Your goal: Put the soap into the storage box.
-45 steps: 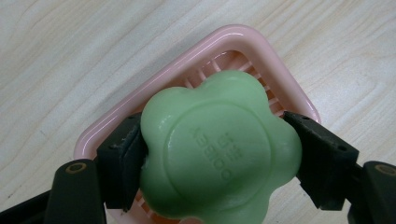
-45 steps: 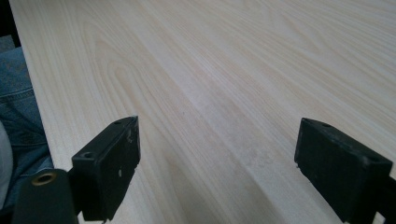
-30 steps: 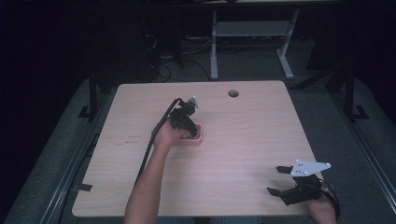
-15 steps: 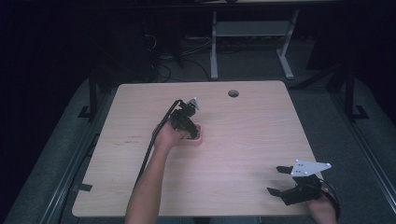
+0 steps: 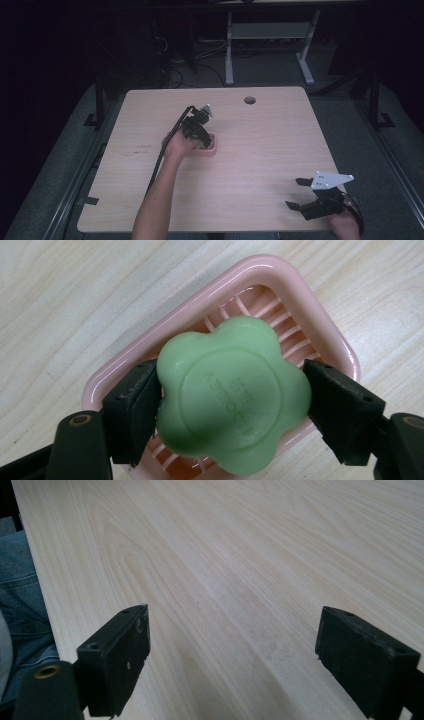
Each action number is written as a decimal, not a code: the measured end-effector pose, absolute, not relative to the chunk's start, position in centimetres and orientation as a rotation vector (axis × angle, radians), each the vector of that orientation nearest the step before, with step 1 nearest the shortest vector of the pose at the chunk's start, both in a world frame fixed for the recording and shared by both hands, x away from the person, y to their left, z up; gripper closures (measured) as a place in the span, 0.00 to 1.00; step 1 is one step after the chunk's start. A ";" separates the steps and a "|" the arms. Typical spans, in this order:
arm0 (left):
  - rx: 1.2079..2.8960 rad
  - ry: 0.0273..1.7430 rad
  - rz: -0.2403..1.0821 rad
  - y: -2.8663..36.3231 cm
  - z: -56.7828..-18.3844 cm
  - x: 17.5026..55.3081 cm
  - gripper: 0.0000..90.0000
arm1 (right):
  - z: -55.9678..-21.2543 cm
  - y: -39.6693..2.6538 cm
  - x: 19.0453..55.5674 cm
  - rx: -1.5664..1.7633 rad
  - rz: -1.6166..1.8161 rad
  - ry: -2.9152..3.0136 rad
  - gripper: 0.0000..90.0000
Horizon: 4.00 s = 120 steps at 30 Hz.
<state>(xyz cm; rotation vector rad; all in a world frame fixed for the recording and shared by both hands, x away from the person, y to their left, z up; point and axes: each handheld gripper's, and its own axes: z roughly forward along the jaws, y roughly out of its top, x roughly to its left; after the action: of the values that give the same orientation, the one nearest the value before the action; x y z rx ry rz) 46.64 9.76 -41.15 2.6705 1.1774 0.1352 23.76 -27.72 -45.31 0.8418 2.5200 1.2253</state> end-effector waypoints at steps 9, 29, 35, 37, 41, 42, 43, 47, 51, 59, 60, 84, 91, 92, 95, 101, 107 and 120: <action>2.633 1.138 0.145 10.4 -39.7 46.0 0.29 | -45.3 -27.6 23.7 0.850 1.223 2.523 0.15; 2.601 1.105 0.145 10.6 -38.9 44.9 0.29 | -45.3 -27.5 23.7 0.846 1.214 2.526 0.15; 2.594 1.076 0.155 10.7 -38.3 44.4 0.29 | -45.4 -27.4 23.7 0.849 1.212 2.529 0.15; 2.592 1.061 0.152 10.8 -38.1 44.3 0.29 | -45.4 -27.4 23.7 0.855 1.208 2.532 0.15; 2.587 1.051 0.159 10.8 -37.8 44.0 0.29 | -45.4 -27.4 23.7 0.855 1.210 2.532 0.15; 2.582 1.045 0.160 10.8 -37.7 43.8 0.29 | -45.4 -27.4 23.7 0.855 1.209 2.532 0.15; 2.581 1.042 0.164 10.8 -37.6 43.6 0.29 | -45.4 -27.4 23.7 0.855 1.209 2.532 0.15; 2.580 1.026 0.168 10.8 -37.6 43.3 0.29 | -45.4 -27.4 23.7 0.857 1.207 2.532 0.15; 2.576 1.021 0.173 11.0 -37.4 42.8 0.29 | -45.4 -27.3 23.7 0.863 1.199 2.536 0.15; 2.565 0.989 0.184 11.6 -36.8 41.9 0.29 | -45.5 -27.2 23.7 0.850 1.193 2.540 0.15; 2.565 0.989 0.184 11.6 -36.8 41.9 0.29 | -45.5 -27.2 23.7 0.850 1.193 2.540 0.15; 2.558 0.951 0.194 12.9 -37.2 39.6 0.29 | -45.7 -27.1 23.9 0.862 1.180 2.544 0.15; 2.545 0.945 0.201 13.6 -37.3 38.7 0.29 | -45.8 -27.2 23.9 0.867 1.172 2.547 0.15; 2.545 0.945 0.201 13.6 -37.3 38.7 0.29 | -45.8 -27.2 23.9 0.867 1.172 2.547 0.15; 2.540 0.947 0.202 14.1 -37.5 38.3 0.29 | -45.8 -27.2 23.9 0.871 1.171 2.547 0.15; 2.526 0.949 0.215 14.8 -37.8 37.6 0.29 | -45.9 -27.1 23.9 0.875 1.170 2.548 0.15; 2.514 0.958 0.210 15.4 -38.1 37.3 0.29 | -45.9 -27.1 23.9 0.872 1.161 2.550 0.15; 2.489 0.961 0.191 17.2 -39.2 35.8 0.29 | -46.1 -27.0 24.0 0.881 1.149 2.553 0.15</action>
<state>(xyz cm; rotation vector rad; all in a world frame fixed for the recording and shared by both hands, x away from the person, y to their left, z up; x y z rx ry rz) 35.78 17.16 -39.20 2.4893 0.9611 0.1913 23.96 -27.02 -46.06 0.8811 2.5530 1.1493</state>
